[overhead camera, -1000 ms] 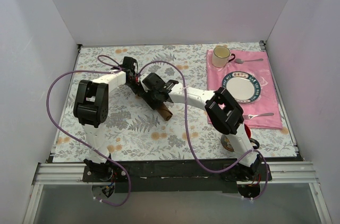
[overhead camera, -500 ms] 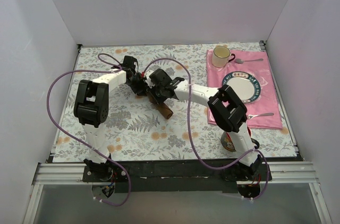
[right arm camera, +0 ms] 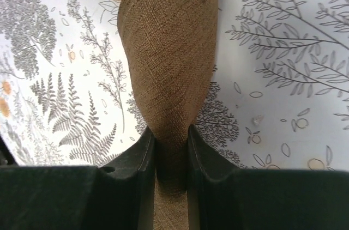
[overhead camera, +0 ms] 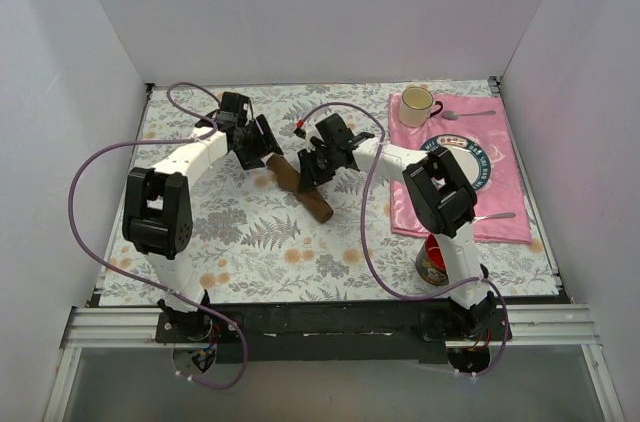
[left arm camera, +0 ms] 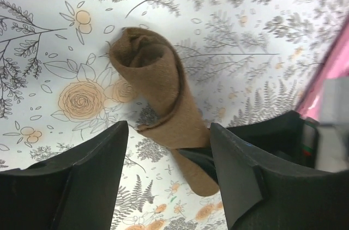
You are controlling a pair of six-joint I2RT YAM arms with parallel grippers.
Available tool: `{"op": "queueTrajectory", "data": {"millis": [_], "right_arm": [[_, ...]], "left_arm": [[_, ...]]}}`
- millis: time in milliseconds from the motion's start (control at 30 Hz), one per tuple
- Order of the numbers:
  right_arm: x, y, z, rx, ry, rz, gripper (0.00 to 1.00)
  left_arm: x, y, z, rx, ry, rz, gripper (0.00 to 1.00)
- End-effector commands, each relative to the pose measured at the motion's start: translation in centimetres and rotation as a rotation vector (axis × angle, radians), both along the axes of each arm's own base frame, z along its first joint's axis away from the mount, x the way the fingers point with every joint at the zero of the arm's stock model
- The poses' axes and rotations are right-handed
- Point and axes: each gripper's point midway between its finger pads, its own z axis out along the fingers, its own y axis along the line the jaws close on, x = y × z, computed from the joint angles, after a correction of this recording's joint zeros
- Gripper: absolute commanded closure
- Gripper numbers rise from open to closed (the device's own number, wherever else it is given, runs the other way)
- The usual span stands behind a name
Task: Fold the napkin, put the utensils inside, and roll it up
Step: Roll the napkin with the utensil
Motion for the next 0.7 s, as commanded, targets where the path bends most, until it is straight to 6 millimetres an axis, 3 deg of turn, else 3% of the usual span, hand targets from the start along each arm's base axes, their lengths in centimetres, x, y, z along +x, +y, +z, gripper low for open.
{"op": "queueTrajectory", "data": {"millis": [0,100,200,367,667], "right_arm": [[-2.2,0.8,-0.8,0.036,0.128,0.021,0.99],[-2.6,1.1,-0.3,0.086,0.196,-0.004,0.99],[-2.6,1.4,0.4,0.167,0.263,-0.063,0.99],[-2.3,0.9,0.6,0.241,0.295,-0.153,0.99],[-1.9,-0.7,-0.5,0.151,0.223,-0.225,0.98]], "left_arm": [[0.4,-0.5,5.3,-0.072,-0.145,-0.005,0.39],[0.3,-2.3,7.0,-0.188,-0.184,-0.052,0.41],[0.4,-3.9,7.4,-0.281,-0.181,-0.099,0.44],[-1.1,-6.4,5.2,-0.445,-0.076,-0.174,0.48],[-2.8,-5.7,0.3,-0.411,-0.009,-0.142,0.51]]}}
